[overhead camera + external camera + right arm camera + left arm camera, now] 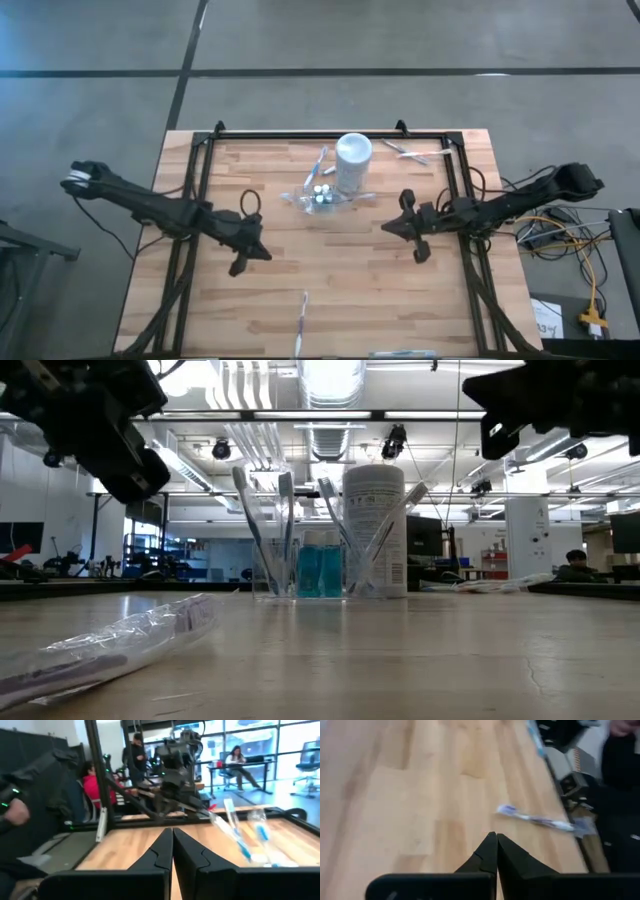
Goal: Pick & Place toothbrushing station
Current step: Put the violet toothbrush into the transparent organizer
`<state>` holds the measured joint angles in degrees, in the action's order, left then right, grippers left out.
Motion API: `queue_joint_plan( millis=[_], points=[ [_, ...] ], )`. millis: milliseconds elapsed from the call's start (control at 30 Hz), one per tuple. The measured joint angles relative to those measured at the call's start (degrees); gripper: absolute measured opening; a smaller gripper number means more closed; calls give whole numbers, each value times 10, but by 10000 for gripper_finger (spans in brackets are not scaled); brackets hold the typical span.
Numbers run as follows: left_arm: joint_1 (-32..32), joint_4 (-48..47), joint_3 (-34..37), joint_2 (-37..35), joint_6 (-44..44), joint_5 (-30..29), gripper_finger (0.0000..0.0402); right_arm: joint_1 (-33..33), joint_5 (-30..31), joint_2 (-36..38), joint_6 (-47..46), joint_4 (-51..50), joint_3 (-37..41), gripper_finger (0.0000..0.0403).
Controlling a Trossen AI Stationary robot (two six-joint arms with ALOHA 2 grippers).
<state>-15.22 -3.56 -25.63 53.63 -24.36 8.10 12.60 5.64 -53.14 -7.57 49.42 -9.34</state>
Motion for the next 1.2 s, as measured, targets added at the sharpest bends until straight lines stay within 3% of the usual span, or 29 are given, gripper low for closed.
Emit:
queue_joint_plan(
  millis=[67,233,333,600,867,1200],
  points=[
    [-19,3,-11,18,-7,2,2,-5,-2,-8,17,18,10,8],
    [-80,26,-42,59,-34,-75,3,-42,-41,-5,24,38,13,8],
    [-113,21,-63,95,-128,-132,3,-61,-83,2,19,29,7,8],
    [-190,-11,-147,220,-297,-196,28,-97,-89,4,34,16,3,8],
    [-210,-115,-324,391,-441,-238,79,-103,-116,35,33,-69,3,8],
    [-206,-363,-602,571,-547,-209,127,-103,-191,71,13,-128,4,8]
  ],
)
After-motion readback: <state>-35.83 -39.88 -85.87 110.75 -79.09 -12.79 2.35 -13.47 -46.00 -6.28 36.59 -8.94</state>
